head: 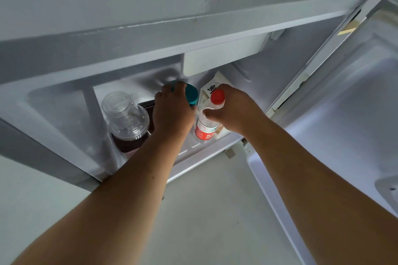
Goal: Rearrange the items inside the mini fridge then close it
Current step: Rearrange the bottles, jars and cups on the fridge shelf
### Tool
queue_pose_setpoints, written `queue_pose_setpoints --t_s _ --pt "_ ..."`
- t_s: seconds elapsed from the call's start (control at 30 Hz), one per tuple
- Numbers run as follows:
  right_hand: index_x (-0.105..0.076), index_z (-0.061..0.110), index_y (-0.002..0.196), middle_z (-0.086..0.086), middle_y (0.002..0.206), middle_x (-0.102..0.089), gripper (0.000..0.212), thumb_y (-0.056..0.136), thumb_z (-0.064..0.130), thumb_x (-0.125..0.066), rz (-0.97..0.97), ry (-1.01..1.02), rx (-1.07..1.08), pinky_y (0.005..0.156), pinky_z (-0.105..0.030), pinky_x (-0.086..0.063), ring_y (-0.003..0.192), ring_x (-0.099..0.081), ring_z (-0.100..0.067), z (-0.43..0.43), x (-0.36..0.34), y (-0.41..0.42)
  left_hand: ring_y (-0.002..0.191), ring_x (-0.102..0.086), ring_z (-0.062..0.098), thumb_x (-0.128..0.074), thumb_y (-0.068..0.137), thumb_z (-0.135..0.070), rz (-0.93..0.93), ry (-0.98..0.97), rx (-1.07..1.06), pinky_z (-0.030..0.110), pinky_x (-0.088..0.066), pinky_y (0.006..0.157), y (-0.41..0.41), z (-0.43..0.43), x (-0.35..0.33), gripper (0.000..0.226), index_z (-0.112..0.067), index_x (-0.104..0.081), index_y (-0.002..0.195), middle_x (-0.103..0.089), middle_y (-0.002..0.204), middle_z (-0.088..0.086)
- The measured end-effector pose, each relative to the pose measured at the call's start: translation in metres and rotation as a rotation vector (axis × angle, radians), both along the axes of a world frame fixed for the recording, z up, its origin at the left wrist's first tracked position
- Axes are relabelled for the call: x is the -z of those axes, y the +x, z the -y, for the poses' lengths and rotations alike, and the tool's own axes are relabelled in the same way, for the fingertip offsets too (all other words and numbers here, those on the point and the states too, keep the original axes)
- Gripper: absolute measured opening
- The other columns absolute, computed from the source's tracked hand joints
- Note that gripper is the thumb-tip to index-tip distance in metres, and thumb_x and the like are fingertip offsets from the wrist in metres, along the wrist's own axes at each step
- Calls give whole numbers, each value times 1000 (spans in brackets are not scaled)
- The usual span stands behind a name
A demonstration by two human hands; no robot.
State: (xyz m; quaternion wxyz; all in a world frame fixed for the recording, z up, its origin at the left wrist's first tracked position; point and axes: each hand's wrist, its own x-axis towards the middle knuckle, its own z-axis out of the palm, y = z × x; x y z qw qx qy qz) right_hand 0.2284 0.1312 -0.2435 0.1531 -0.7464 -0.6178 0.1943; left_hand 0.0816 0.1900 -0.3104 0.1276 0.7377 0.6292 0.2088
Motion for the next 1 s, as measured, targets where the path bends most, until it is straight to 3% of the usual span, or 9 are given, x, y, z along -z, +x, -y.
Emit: queue_pose_setpoints --t_s 0.17,0.43,0.7,0.87,1.0 --pt "-56 27 121 10 104 -60 47 83 37 -82 23 31 -18 88 -22 -44 98 -59 -17 -4 1 1 127 -57 36 -75 90 -24 93 -30 35 43 -46 105 12 -4 -2 58 -16 -53 143 -57 145 13" --pt "-56 25 120 5 111 -67 46 82 34 -82 61 48 -59 87 -23 -47 100 -61 -18 -7 1 8 125 -59 39 -76 89 -15 257 -28 24 45 -46 108 21 -11 1 55 -13 -58 140 -58 144 15" --pt "-57 22 121 2 114 -69 49 82 37 -83 55 54 -67 90 -25 -49 100 -63 -19 -7 2 9 129 -58 40 -70 93 -7 232 -101 104 44 -48 108 20 -11 3 60 -20 -53 149 -46 157 12" --pt "-55 24 127 3 120 -67 57 81 44 -83 53 99 -51 86 -22 -44 104 -63 -19 -1 6 10 150 -43 36 -64 97 -4 210 -145 151 40 -38 119 11 3 3 73 -21 -37 162 -20 175 13" --pt "-50 23 133 -1 126 -60 68 80 51 -80 261 349 -7 78 -26 -47 97 -65 -23 19 3 0 156 -33 31 -60 97 -1 246 -17 120 30 -25 124 2 33 -11 70 -13 -36 161 -28 171 15"
